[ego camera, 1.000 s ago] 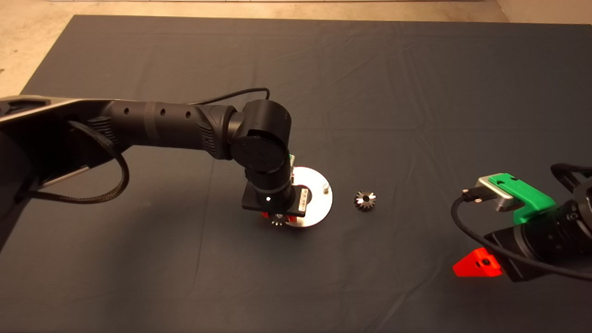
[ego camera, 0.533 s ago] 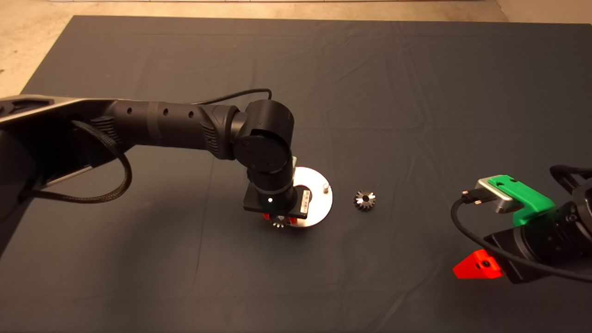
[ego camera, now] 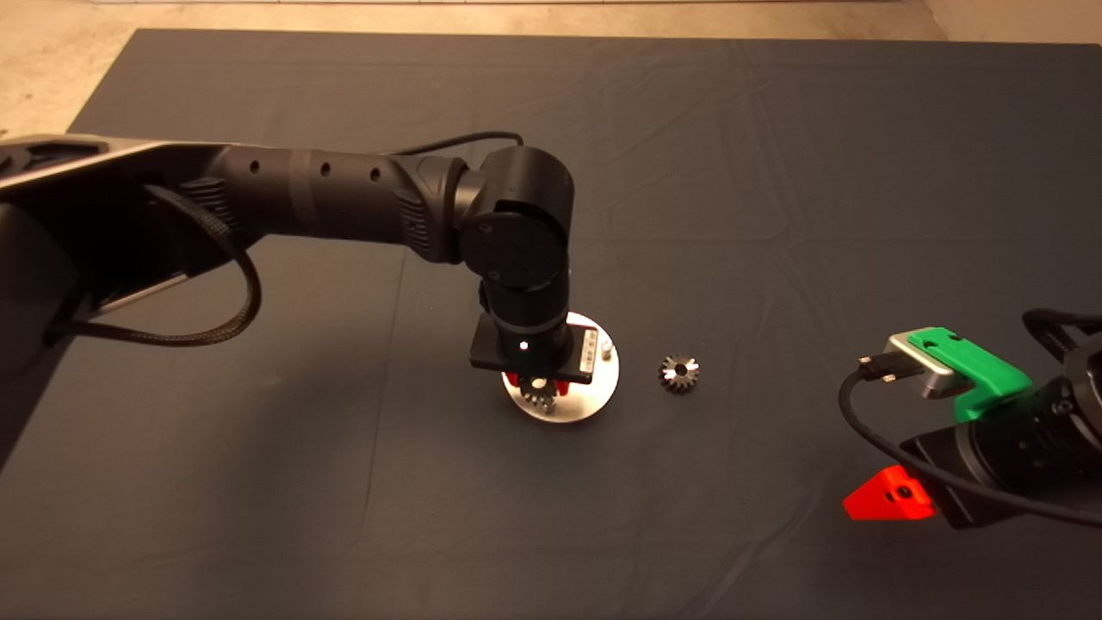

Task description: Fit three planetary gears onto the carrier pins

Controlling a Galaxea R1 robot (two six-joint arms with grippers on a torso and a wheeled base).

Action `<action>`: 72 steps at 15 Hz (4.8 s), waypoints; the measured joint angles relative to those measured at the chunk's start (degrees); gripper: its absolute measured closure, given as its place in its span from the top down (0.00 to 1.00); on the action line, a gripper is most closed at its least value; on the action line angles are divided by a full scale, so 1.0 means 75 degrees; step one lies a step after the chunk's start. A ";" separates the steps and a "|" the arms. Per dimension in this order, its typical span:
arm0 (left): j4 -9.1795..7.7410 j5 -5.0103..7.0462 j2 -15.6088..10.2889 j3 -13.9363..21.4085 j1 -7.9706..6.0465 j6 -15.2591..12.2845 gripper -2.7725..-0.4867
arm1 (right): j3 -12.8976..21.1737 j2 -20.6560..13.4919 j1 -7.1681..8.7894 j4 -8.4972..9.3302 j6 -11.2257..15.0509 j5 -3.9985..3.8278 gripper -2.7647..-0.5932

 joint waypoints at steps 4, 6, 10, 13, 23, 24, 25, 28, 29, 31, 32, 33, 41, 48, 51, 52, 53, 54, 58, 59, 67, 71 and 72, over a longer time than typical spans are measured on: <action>-0.0093 0.0000 0.0302 -0.0454 -0.0003 0.0170 0.18 | 0.0000 -0.0003 0.0000 0.0000 0.0000 -0.0003 0.98; -0.0159 -0.0003 0.0328 -0.0541 -0.0003 0.0187 0.18 | -0.0002 0.0000 0.0000 0.0000 0.0000 0.0000 0.98; -0.0214 0.0000 0.0349 -0.0563 -0.0003 0.0202 0.18 | 0.0000 -0.0003 0.0000 0.0000 0.0000 0.0000 0.98; -0.0228 0.0000 0.0346 -0.0563 -0.0003 0.0195 0.18 | 0.0000 0.0000 0.0000 0.0000 0.0000 0.0000 0.98; -0.0235 0.0000 0.0253 -0.0163 0.0001 -0.0161 0.18 | 0.0000 0.0000 0.0000 -0.0002 0.0000 0.0000 0.98; -0.0235 0.0000 0.0253 -0.0118 0.0007 -0.0195 0.18 | 0.0000 0.0000 0.0000 -0.0002 0.0000 0.0000 0.98; -0.0235 0.0000 0.0250 -0.0085 0.0029 -0.0215 0.18 | 0.0000 -0.0003 0.0000 -0.0001 0.0000 0.0000 0.98; -0.0237 -0.0003 0.0214 -0.0027 0.0135 -0.0239 0.18 | -0.0003 0.0000 -0.0005 0.0000 0.0000 0.0003 0.98; -0.0235 0.0003 0.0214 -0.0025 0.0170 -0.0239 0.18 | 0.0000 -0.0003 -0.0020 0.0000 0.0000 0.0000 0.98; -0.0235 0.0000 0.0214 -0.0025 0.0282 -0.0239 0.18 | -0.0003 0.0000 -0.0023 -0.0002 0.0000 -0.0002 0.98; -0.0235 -0.0003 0.0214 -0.0025 0.0347 -0.0237 0.18 | -0.0003 0.0000 -0.0020 -0.0001 0.0000 0.0000 0.98; -0.0234 0.0000 0.0209 -0.0025 0.0388 -0.0237 0.18 | -0.0003 0.0000 -0.0020 0.0000 -0.0001 0.0000 0.98; -0.0232 0.0000 0.0170 -0.0150 0.0405 0.0010 0.18 | -0.0003 0.0000 -0.0020 0.0000 0.0000 0.0000 0.98; -0.0277 -0.0007 0.0174 -0.0412 0.0403 0.0388 0.18 | -0.0003 0.0000 -0.0020 0.0000 0.0000 0.0000 0.98; -0.0349 -0.0010 0.0173 -0.0467 0.0403 0.0530 0.17 | -0.0003 0.0000 -0.0021 0.0000 0.0000 0.0000 0.98; -0.0357 -0.0011 0.0174 -0.0482 0.0403 0.0548 0.17 | -0.0003 0.0000 -0.0023 0.0000 0.0000 0.0000 0.98; -0.0350 -0.0015 0.0174 -0.0493 0.0403 0.0559 0.17 | -0.0003 0.0000 -0.0022 0.0000 0.0000 0.0000 0.98; -0.0349 -0.0015 0.0174 -0.0497 0.0403 0.0574 0.17 | -0.0003 0.0000 -0.0020 0.0000 0.0000 0.0000 0.98; -0.0344 -0.0023 0.0174 -0.0533 0.0400 0.0636 0.17 | -0.0003 0.0000 -0.0023 0.0000 0.0000 0.0000 0.98; -0.0345 -0.0026 0.0174 -0.0548 0.0400 0.0652 0.17 | -0.0003 0.0000 -0.0023 0.0000 0.0000 0.0000 0.98; -0.0345 -0.0018 0.0200 -0.0563 0.0400 0.0720 0.17 | -0.0003 0.0000 -0.0021 0.0000 0.0000 0.0000 0.98; -0.0345 0.0000 0.0214 -0.0563 0.0400 0.0720 0.17 | -0.0001 0.0000 -0.0020 0.0000 0.0000 0.0000 0.98; -0.0345 0.0000 0.0214 -0.0563 0.0400 0.0720 0.17 | -0.0003 0.0000 -0.0020 0.0000 0.0000 0.0000 0.98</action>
